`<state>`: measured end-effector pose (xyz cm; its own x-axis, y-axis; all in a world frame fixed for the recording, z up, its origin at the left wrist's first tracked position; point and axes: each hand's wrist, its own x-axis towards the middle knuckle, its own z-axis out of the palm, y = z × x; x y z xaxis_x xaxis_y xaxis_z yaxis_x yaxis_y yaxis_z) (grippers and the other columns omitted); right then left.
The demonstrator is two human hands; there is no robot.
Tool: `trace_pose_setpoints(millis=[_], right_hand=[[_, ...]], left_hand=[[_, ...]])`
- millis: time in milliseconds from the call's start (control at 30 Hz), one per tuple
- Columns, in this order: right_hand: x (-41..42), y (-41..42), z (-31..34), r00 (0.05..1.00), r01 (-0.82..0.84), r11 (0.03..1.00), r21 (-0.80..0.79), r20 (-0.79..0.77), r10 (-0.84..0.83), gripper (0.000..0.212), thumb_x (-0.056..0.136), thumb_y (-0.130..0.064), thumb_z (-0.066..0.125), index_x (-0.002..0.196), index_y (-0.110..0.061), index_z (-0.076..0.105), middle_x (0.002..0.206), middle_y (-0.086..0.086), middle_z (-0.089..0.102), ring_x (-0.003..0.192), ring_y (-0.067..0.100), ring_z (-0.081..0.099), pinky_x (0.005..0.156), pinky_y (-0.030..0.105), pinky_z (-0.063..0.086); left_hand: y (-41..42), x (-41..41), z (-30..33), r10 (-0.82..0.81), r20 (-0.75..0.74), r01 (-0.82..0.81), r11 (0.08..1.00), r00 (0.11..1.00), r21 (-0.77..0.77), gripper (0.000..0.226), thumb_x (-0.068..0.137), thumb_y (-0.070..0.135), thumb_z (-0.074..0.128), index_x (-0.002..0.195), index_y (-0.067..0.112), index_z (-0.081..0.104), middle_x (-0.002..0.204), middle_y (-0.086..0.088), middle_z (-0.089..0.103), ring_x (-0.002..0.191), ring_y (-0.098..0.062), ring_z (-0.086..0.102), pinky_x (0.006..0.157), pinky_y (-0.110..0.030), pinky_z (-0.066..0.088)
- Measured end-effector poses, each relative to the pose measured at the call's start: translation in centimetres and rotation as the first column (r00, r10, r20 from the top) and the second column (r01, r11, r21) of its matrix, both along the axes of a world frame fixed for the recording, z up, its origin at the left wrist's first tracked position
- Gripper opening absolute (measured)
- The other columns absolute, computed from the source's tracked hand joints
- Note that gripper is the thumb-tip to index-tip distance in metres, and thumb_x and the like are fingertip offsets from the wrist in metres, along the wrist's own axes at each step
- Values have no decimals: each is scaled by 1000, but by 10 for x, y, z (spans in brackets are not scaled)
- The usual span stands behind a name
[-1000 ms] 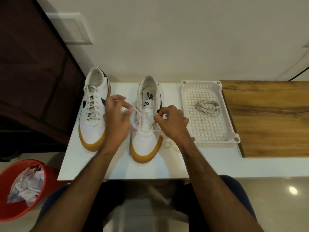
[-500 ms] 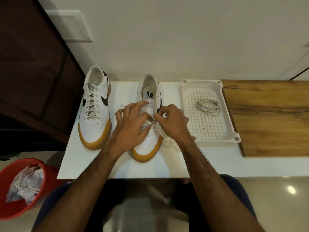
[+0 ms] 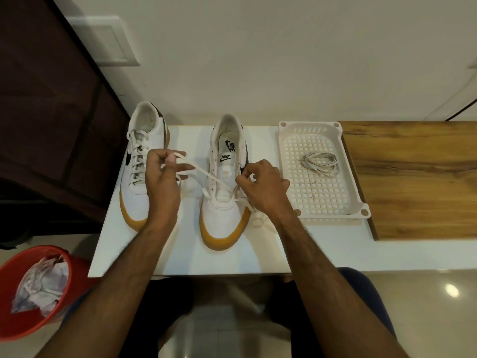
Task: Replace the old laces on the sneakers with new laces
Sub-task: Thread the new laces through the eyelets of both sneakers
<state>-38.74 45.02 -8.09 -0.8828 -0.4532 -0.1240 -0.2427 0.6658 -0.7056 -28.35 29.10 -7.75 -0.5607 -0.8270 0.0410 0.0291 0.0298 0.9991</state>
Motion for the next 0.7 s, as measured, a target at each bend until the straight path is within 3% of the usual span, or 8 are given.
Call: trace_pose_setpoints(millis=[67, 133, 200, 267, 333, 567, 633, 700], right_hand=[[0, 0, 0, 1000, 1, 1000, -5, 6, -1, 17, 90, -35, 62, 79, -23, 66, 108, -8, 57, 110, 18, 52, 88, 40, 22], [0, -1, 0, 1000, -1, 1000, -1, 12, 1, 17, 90, -35, 61, 79, -24, 65, 110, -8, 57, 111, 18, 52, 88, 40, 21], [0, -1, 0, 1000, 1, 1000, -6, 14, -1, 16, 90, -36, 61, 78, -25, 64, 110, -8, 57, 112, 18, 53, 88, 40, 22], [0, -1, -1, 1000, 1, 1000, -3, 11, -1, 16, 90, -37, 61, 79, -25, 64, 111, -8, 57, 112, 18, 53, 88, 40, 22], [0, -1, -2, 1000, 0, 1000, 0, 6, 0, 17, 91, -38, 61, 80, -25, 64, 112, -7, 57, 112, 18, 53, 89, 40, 22], [0, -1, -1, 1000, 3, 1000, 2, 12, -3, 16, 90, -36, 61, 77, -26, 62, 113, -8, 57, 112, 19, 54, 89, 41, 23], [0, -1, -1, 1000, 4, 1000, 2, 12, -4, 16, 90, -36, 61, 77, -27, 61, 113, -8, 57, 112, 19, 54, 90, 41, 23], [0, -1, -1, 1000, 8, 1000, -4, 12, -8, 16, 90, -36, 62, 77, -26, 62, 112, -8, 57, 111, 18, 54, 90, 40, 22]], left_hand=[[5, 0, 5, -117, 16, 118, 991, 993, -57, 6, 104, 11, 49, 108, 13, 51, 103, -4, 72, 78, -17, 70, 71, -27, 51], [11, 0, 6, -317, 136, 342, 911, 938, -231, 26, 100, 11, 58, 123, 19, 50, 107, -2, 72, 89, -13, 68, 77, -22, 51], [16, -1, 1, -422, 371, 555, 715, 827, -425, 46, 96, 16, 65, 135, 28, 44, 116, 6, 67, 102, -10, 64, 86, -26, 49], [19, -1, -10, -297, 590, 655, 447, 751, -609, 42, 94, 24, 64, 133, 28, 49, 124, 8, 57, 110, -16, 56, 89, -37, 42], [18, -1, -16, -184, 669, 689, 302, 720, -659, 27, 94, 27, 62, 121, 25, 58, 124, 4, 52, 111, -21, 53, 86, -41, 39], [26, -5, -16, -62, 659, 643, 308, 749, -701, 11, 94, 19, 65, 105, 16, 63, 121, -4, 54, 101, -26, 59, 81, -44, 42], [24, -5, -13, -135, 606, 601, 410, 784, -686, 13, 98, 17, 60, 109, 11, 60, 123, -6, 53, 101, -25, 60, 84, -39, 46], [17, -5, -6, -264, 482, 529, 623, 835, -576, 12, 100, 17, 54, 108, 9, 60, 120, -2, 51, 101, -20, 60, 86, -27, 47]])
